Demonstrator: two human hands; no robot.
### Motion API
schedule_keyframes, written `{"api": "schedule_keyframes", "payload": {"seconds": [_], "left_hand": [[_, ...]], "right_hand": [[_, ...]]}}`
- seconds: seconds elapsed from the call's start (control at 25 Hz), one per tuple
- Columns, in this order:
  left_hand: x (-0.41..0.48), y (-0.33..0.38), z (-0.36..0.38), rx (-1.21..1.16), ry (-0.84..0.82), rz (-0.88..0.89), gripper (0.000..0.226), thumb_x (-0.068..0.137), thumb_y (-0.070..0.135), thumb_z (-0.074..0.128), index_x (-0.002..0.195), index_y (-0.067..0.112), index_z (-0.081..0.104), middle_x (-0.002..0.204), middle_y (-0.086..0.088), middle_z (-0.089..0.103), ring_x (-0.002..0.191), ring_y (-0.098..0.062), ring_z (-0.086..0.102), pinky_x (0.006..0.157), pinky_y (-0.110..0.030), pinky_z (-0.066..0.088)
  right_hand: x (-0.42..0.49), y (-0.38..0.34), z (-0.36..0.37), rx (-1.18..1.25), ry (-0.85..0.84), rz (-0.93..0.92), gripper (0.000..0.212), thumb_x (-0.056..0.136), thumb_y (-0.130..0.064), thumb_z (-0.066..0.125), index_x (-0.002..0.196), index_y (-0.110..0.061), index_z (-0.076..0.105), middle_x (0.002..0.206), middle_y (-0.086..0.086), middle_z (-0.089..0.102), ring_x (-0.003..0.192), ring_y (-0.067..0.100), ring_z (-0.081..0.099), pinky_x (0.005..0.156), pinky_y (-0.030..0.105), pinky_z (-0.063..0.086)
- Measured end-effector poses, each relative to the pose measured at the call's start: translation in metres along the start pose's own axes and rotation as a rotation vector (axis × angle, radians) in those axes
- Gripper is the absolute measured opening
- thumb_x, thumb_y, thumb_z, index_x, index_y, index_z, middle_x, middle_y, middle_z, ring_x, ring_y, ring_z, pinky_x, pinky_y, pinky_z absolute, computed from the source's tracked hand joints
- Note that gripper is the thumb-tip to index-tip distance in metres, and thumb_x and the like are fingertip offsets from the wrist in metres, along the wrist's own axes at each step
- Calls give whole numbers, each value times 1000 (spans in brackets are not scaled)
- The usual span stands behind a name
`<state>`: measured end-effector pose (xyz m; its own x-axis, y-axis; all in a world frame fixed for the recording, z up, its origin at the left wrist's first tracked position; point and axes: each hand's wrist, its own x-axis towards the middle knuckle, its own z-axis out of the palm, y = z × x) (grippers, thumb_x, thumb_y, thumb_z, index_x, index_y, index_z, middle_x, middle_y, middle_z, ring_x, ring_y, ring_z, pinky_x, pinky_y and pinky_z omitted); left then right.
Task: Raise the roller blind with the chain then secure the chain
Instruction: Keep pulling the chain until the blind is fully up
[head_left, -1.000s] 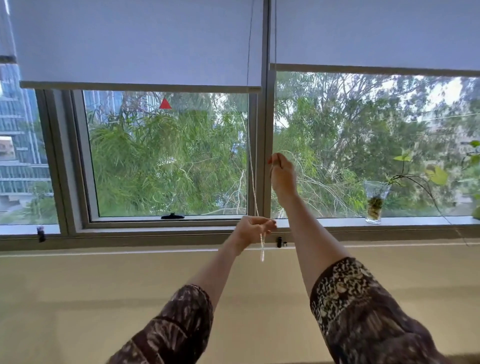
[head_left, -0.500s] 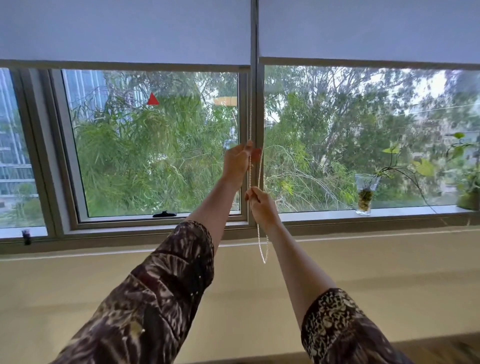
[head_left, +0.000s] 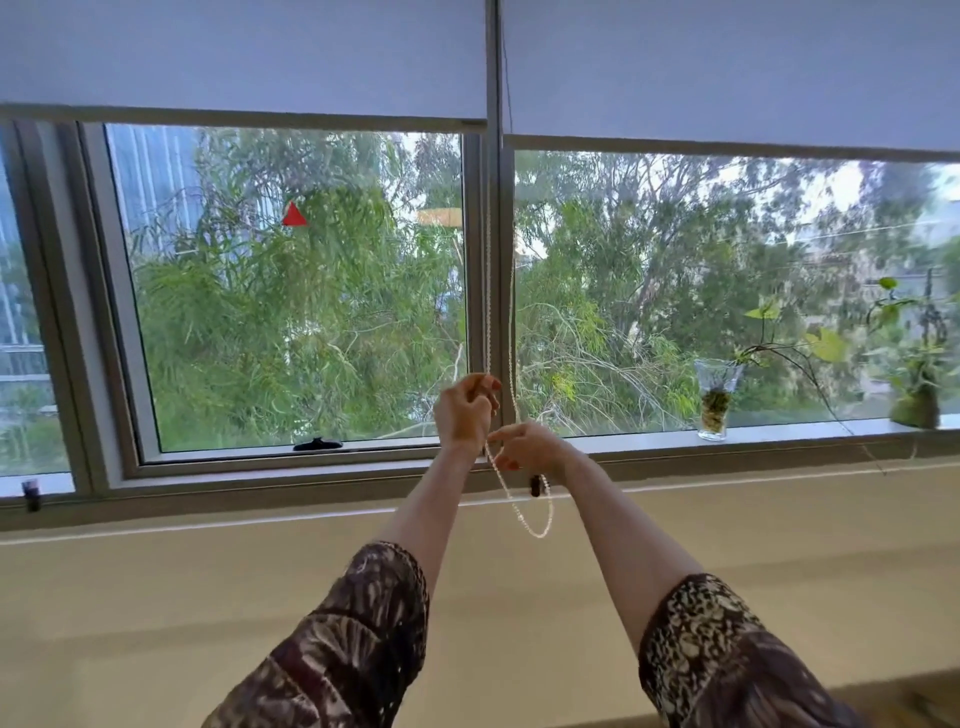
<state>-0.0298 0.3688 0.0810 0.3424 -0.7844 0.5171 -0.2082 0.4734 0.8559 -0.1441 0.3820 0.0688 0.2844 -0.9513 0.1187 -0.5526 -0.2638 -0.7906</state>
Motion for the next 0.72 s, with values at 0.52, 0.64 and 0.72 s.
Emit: {"api": "schedule_keyframes", "payload": {"seconds": [0.52,0.64,0.72], "left_hand": [[-31,-19,-2,-133,-426,-207,20,96,5,53,105,0,70,74,10,74,67,-2,66,58,-13,50],[-4,4,-10,-203,-341,-238,27,97,14,47,112,11,68,107,-4,73,103,-18,66,91,-36,48],[14,33,-10,-281,-262,-204,29,99,22,47,114,8,68,114,-10,71,111,-25,64,99,-45,45]], "right_hand": [[19,-84,-30,394,546,-360,24,100,-8,36,99,-6,61,71,-1,52,56,8,41,49,19,31],[20,-80,-29,353,537,-387,23,100,-8,37,92,-9,59,71,-1,52,59,8,44,56,20,37],[20,-68,-23,331,504,-381,25,99,-9,38,83,-15,57,73,0,54,63,10,48,64,25,42]]}}
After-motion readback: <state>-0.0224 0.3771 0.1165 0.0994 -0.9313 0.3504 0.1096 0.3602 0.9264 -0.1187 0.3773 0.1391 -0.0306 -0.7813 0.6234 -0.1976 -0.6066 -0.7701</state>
